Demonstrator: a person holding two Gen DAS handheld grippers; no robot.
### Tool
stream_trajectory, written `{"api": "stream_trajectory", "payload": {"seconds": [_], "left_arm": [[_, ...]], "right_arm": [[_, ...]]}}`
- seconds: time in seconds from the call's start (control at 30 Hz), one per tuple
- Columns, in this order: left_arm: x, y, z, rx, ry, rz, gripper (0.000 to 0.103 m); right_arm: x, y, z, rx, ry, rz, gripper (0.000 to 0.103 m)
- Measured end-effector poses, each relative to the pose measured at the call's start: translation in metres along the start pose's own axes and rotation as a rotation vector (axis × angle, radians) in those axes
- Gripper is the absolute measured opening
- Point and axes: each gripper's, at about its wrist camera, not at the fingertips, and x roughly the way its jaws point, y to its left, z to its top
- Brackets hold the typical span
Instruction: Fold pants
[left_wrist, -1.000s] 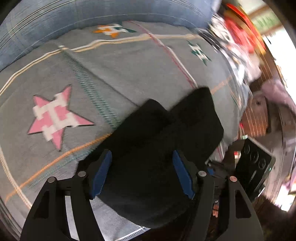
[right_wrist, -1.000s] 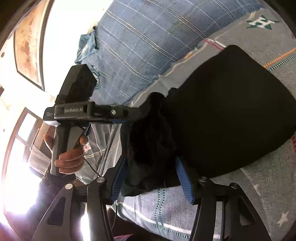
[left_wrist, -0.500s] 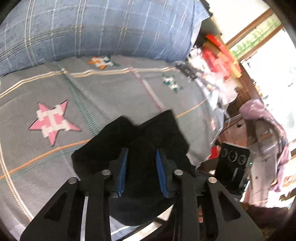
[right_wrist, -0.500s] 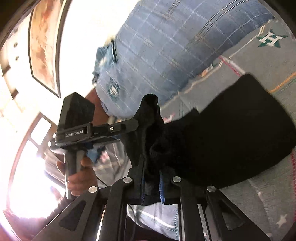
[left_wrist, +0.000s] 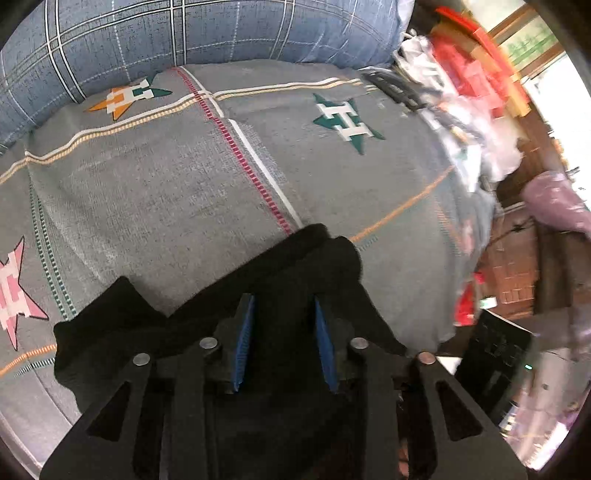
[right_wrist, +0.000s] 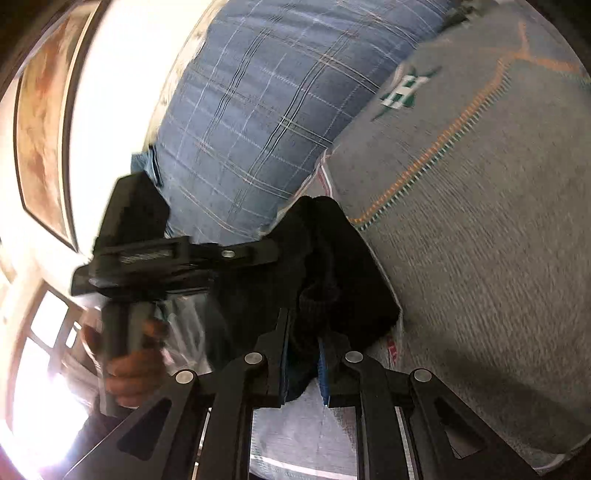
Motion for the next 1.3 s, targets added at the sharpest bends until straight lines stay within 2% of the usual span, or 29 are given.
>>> {"api": "stream_trajectory", "payload": {"seconds": [0.07, 0.13, 0.23, 0.3, 0.33, 0.4, 0.47, 0.53, 0.57, 0.67, 0.73, 0.77, 0.8, 0.9, 0.93, 1.0, 1.07, 1.1, 1.13, 1.23, 1.3], "left_arm": [[-0.005, -0.002, 0.001, -0.006, -0.001, 0.005, 0.034], [-0.018, 0.001, -0.001, -0.038, -0.005, -0.026, 0.034], [-0.045, 0.014, -0.005, -0.096, -0.051, -0.088, 0.034], [-0.068, 0.029, -0.013, -0.141, -0.108, -0.120, 0.037], [-0.078, 0.040, -0.020, -0.164, -0.142, -0.119, 0.045], [-0.091, 0.061, -0.036, -0.206, -0.195, -0.097, 0.055], [-0.095, 0.083, -0.058, -0.259, -0.226, -0.094, 0.055], [-0.086, 0.102, -0.079, -0.326, -0.212, -0.136, 0.055], [-0.077, 0.112, -0.090, -0.366, -0.198, -0.167, 0.055], [-0.056, 0.121, -0.103, -0.426, -0.166, -0.182, 0.054], [-0.051, 0.114, -0.102, -0.439, -0.165, -0.188, 0.053], [-0.052, 0.109, -0.098, -0.443, -0.181, -0.179, 0.053], [-0.056, 0.106, -0.095, -0.440, -0.195, -0.171, 0.053], [-0.052, 0.101, -0.087, -0.450, -0.218, -0.138, 0.053], [-0.045, 0.103, -0.085, -0.466, -0.214, -0.125, 0.054], [-0.030, 0.106, -0.081, -0.484, -0.186, -0.084, 0.055], [-0.024, 0.111, -0.082, -0.526, -0.166, -0.123, 0.056], [-0.027, 0.112, -0.083, -0.536, -0.168, -0.144, 0.056], [-0.031, 0.113, -0.086, -0.537, -0.171, -0.155, 0.056], [-0.048, 0.112, -0.099, -0.514, -0.194, -0.151, 0.055], [-0.057, 0.105, -0.108, -0.487, -0.209, -0.172, 0.055]], "right_arm": [[-0.001, 0.002, 0.001, -0.004, 0.006, 0.010, 0.016], [-0.004, 0.004, 0.004, -0.015, 0.018, 0.011, 0.020], [-0.020, -0.002, 0.014, 0.013, -0.011, 0.012, 0.026], [-0.033, -0.004, 0.022, 0.030, -0.063, -0.003, 0.031], [-0.038, -0.005, 0.026, 0.031, -0.084, -0.017, 0.037], [-0.039, -0.003, 0.034, 0.019, -0.090, -0.040, 0.039], [-0.030, 0.004, 0.041, -0.012, -0.066, -0.048, 0.041], [-0.010, 0.015, 0.048, -0.065, -0.018, -0.060, 0.048], [-0.001, 0.019, 0.049, -0.090, -0.002, -0.070, 0.048], [0.024, 0.032, 0.048, -0.198, 0.016, -0.127, 0.048], [0.039, 0.046, 0.046, -0.330, 0.055, -0.156, 0.010], [0.044, 0.057, 0.047, -0.392, 0.072, -0.182, 0.010], [0.039, 0.061, 0.047, -0.410, 0.063, -0.170, 0.010], [0.025, 0.074, 0.057, -0.468, -0.006, -0.170, 0.009], [0.028, 0.069, 0.061, -0.462, -0.001, -0.192, 0.009], [0.048, 0.041, 0.063, -0.412, 0.091, -0.274, 0.010], [0.044, 0.028, 0.065, -0.328, 0.100, -0.228, 0.011], [0.040, 0.028, 0.068, -0.312, 0.095, -0.217, 0.018], [0.032, 0.030, 0.070, -0.299, 0.077, -0.206, 0.020], [-0.001, 0.036, 0.075, -0.256, 0.021, -0.129, 0.020], [-0.008, 0.042, 0.073, -0.261, 0.028, -0.101, 0.021]]}}
